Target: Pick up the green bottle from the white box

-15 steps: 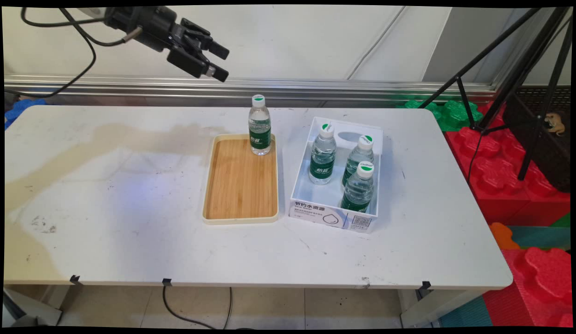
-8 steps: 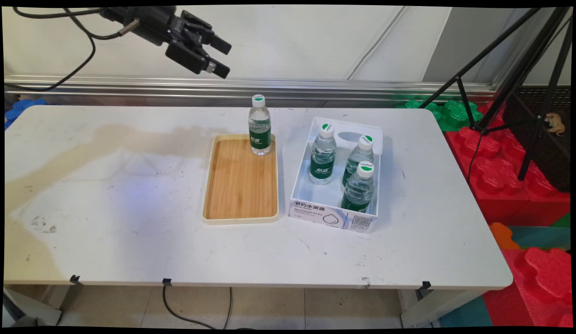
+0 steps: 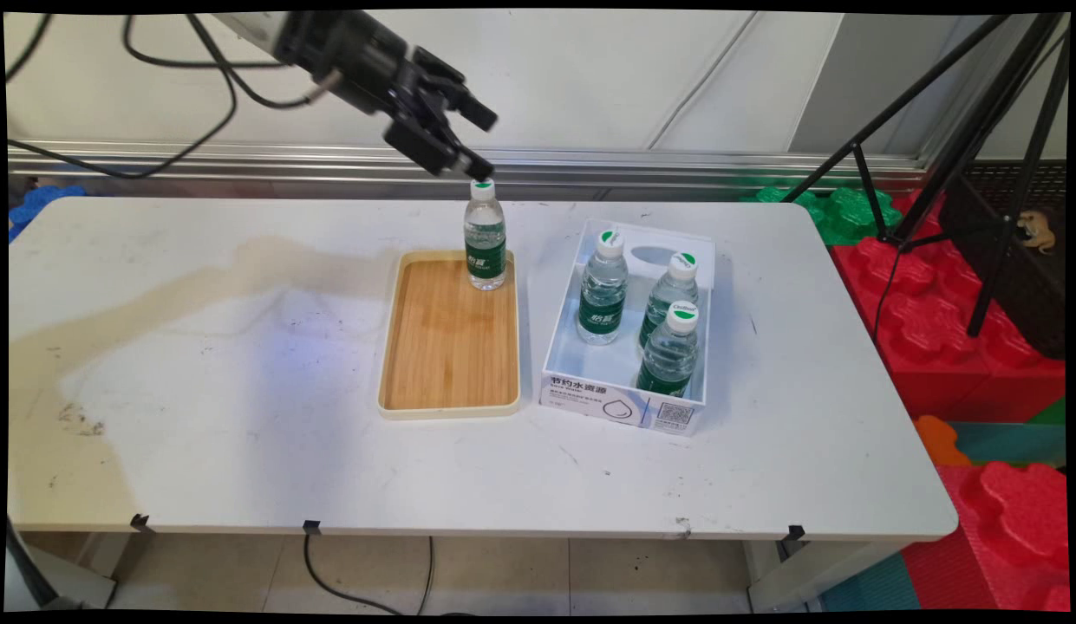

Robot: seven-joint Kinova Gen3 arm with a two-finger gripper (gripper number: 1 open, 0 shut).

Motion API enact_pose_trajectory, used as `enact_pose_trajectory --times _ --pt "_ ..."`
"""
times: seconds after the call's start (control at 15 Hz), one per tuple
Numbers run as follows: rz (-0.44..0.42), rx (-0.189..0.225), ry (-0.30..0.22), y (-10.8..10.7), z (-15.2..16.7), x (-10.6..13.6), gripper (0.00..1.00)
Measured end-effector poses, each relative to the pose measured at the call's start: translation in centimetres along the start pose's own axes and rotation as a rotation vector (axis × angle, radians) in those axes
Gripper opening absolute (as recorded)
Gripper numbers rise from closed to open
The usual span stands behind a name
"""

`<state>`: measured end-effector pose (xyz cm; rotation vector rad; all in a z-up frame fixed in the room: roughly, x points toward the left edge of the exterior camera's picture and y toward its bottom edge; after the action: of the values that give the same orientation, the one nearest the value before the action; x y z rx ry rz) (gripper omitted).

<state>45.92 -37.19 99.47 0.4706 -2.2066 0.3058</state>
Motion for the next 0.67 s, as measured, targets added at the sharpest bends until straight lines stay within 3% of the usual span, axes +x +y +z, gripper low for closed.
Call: enact_pose_trajectory --times 0.67 --pt "0.066 -0.055 -0.105 0.4 11.2 -0.7 1.0"
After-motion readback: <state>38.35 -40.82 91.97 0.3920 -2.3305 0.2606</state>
